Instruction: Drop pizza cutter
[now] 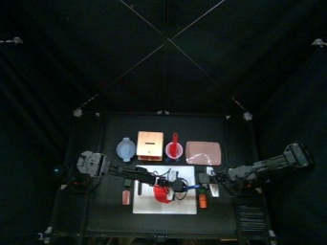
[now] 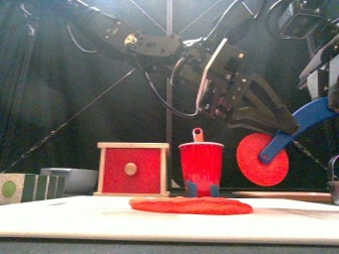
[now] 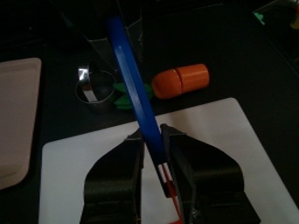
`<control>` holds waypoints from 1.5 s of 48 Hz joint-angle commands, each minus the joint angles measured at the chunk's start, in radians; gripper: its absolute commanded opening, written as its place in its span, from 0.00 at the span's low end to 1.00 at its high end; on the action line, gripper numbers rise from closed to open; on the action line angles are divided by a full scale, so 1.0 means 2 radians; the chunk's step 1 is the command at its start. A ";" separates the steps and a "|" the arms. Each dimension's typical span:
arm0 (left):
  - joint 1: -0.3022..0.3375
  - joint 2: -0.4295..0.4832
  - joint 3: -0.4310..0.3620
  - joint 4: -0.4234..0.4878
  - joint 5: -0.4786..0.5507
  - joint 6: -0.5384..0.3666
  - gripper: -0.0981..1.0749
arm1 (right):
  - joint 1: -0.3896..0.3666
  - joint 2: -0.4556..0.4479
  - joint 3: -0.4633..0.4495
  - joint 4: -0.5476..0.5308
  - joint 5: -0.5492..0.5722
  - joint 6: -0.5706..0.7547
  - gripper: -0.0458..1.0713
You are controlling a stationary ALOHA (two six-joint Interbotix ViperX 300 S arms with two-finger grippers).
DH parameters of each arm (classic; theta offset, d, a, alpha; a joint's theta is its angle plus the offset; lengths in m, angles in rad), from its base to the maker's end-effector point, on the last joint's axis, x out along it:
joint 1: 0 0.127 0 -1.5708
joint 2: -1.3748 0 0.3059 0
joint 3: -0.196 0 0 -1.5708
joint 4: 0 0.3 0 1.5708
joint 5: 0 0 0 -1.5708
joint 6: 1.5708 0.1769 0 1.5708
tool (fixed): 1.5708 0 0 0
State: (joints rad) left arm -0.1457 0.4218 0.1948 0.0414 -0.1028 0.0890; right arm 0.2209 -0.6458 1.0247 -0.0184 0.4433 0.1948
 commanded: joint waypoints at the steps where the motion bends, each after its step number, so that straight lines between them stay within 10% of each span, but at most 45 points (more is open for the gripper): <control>1: -0.001 -0.019 -0.002 0.006 -0.002 0.002 0.60 | 0.000 -0.006 -0.018 0.002 -0.002 0.001 0.33; 14: -0.001 -0.048 0.017 0.005 -0.052 0.002 0.71 | -0.003 -0.006 -0.021 0.034 -0.002 0.002 0.33; 31: 0.002 -0.112 0.130 0.008 -0.240 0.004 0.77 | -0.028 -0.008 -0.012 0.114 0.010 0.082 0.34; 42: 0.002 -0.133 0.168 0.008 -0.246 0.004 0.77 | -0.034 -0.015 -0.010 0.108 0.053 0.264 0.34; 72: 0.002 -0.189 0.253 0.025 -0.244 0.005 0.77 | 0.030 0.015 0.007 -0.123 0.069 0.772 0.44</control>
State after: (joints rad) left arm -0.1473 0.0890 0.6903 0.0890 -0.5844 0.0982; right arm 0.2546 -0.6443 1.0492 -0.2531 0.5952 1.6843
